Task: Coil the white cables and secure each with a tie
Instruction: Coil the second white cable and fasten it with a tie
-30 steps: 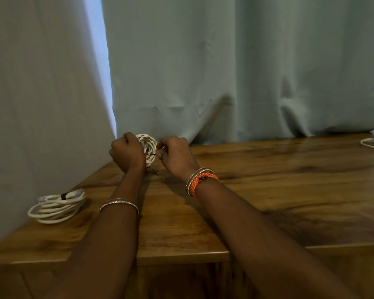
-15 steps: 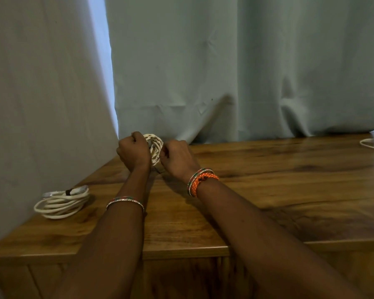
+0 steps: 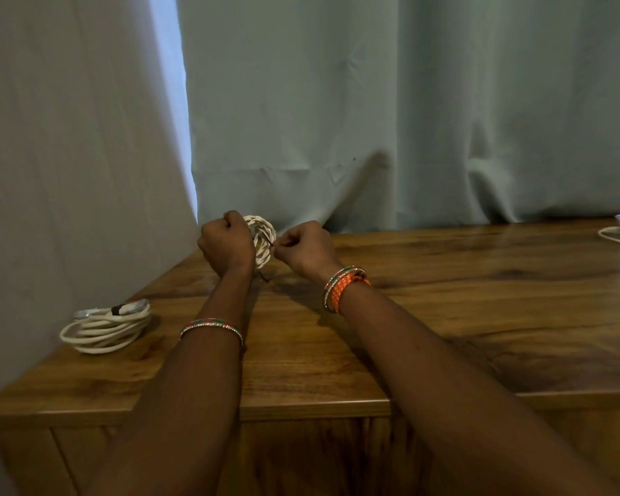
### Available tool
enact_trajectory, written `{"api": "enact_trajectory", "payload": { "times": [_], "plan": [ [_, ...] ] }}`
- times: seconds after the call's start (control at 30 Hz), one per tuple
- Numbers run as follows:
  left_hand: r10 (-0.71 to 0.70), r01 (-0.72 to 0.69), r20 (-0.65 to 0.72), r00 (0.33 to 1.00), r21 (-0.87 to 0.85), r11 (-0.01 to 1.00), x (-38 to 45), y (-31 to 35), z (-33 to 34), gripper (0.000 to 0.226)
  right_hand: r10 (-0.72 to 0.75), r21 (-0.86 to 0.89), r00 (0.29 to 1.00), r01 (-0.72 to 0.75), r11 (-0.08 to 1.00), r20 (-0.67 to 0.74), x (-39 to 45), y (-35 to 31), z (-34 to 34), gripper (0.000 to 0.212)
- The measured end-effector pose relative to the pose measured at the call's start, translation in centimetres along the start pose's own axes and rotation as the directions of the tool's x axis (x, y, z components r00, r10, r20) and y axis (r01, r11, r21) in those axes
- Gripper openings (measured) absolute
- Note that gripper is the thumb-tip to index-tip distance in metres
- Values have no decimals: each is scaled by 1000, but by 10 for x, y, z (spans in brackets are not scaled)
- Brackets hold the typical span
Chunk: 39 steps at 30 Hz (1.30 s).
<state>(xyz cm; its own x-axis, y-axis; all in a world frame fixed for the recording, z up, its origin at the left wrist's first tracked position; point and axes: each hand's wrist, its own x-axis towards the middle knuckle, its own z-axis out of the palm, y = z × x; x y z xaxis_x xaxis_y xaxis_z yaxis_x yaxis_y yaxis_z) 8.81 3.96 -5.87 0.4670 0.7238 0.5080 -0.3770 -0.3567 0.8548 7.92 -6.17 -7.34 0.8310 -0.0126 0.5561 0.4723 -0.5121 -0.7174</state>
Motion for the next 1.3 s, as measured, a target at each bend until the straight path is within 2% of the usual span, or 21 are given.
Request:
{"api": "enact_trajectory", "payload": {
  "times": [0.27, 0.4, 0.5, 0.6, 0.73, 0.8, 0.9, 1.03, 1.1, 1.23, 1.3],
  "plan": [
    [28, -27, 29, 999, -34, 999, -1, 1, -1, 38, 73, 92, 997, -76, 993, 36, -5, -8, -3, 13],
    [68, -69, -22, 997, -68, 995, -3, 8, -1, 38, 170, 303, 968, -221, 927, 186, -13, -23, 0, 14],
    [95, -97, -33, 995, -85, 992, -2, 14, 1, 36, 221, 411, 948, -300, 861, 229, -17, -31, 0, 18],
    [141, -137, 28, 990, -125, 983, 1, 15, 5, 32, 274, 501, 947, -321, 804, 168, -13, -31, 1, 16],
    [234, -211, 166, 958, -148, 966, -14, 24, 12, 24, 276, 465, 959, -216, 859, -64, -7, -24, -2, 21],
    [237, -207, 201, 951, -161, 965, -18, 27, 14, 26, 241, 467, 965, -168, 868, -102, -7, -21, -3, 22],
    [194, -161, 213, 958, -164, 973, -19, 28, 13, 30, 216, 514, 974, -147, 845, -76, -8, -22, -4, 28],
    [145, -130, 223, 964, -80, 988, -29, 32, 10, 40, 347, 640, 938, -264, 722, -5, -11, -25, -8, 40],
    [138, -125, 242, 961, -68, 990, -34, 34, 10, 43, 378, 657, 926, -294, 694, 15, -11, -24, -11, 43],
    [146, -123, 249, 958, -106, 987, -37, 34, 9, 44, 320, 630, 946, -275, 726, 45, -14, -25, -19, 38],
    [141, -100, 277, 950, -156, 983, -34, 31, 9, 42, 295, 614, 954, -265, 744, 54, -15, -27, -21, 27]
  ]
}}
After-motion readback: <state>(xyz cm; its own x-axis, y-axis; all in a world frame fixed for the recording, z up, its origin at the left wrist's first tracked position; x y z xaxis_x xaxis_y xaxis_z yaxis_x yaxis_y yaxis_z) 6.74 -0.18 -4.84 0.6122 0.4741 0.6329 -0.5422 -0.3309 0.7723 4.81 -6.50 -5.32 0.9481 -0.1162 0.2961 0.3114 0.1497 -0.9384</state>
